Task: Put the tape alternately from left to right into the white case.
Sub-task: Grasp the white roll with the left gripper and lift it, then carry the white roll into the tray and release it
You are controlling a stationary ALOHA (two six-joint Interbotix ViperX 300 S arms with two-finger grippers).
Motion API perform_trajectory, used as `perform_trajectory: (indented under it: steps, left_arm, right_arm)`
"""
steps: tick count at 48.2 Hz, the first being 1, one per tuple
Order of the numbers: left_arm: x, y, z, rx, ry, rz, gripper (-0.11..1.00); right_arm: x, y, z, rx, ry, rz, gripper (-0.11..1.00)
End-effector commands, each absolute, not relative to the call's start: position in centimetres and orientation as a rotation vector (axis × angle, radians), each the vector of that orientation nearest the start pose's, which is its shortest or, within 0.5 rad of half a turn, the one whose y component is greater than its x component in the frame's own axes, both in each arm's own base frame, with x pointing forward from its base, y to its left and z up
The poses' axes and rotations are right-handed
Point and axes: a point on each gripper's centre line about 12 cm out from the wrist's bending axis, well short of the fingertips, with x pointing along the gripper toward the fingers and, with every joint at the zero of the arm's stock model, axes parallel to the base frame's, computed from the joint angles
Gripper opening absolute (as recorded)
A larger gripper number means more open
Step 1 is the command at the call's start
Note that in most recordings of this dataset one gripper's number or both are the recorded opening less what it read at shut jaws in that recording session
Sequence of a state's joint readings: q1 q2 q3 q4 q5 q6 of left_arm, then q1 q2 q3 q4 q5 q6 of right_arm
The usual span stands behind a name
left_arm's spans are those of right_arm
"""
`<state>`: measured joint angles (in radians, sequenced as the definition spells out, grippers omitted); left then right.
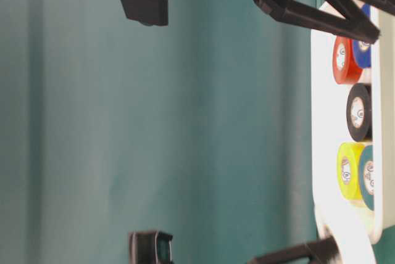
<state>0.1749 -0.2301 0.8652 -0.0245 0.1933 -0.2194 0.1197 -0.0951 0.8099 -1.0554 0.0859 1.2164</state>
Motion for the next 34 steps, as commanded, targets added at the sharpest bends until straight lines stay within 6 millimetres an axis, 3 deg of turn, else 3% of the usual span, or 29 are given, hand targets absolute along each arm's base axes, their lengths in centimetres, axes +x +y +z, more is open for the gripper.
perform_trajectory:
  steps: [1, 21, 34]
  left_arm:
    - [31.8, 7.2, 17.9, -0.317, 0.757, 0.302, -0.03]
    - [36.0, 12.9, 17.7, -0.359, 0.728, 0.415, -0.03]
    - [37.3, 17.0, 17.3, -0.387, 0.702, 0.494, -0.03]
  right_arm:
    - [34.2, 3.4, 17.4, 0.089, 0.694, -0.006, 0.78]
    - [34.1, 3.4, 17.2, 0.086, 0.701, -0.007, 0.78]
    - [34.1, 3.4, 17.0, 0.086, 0.706, -0.007, 0.78]
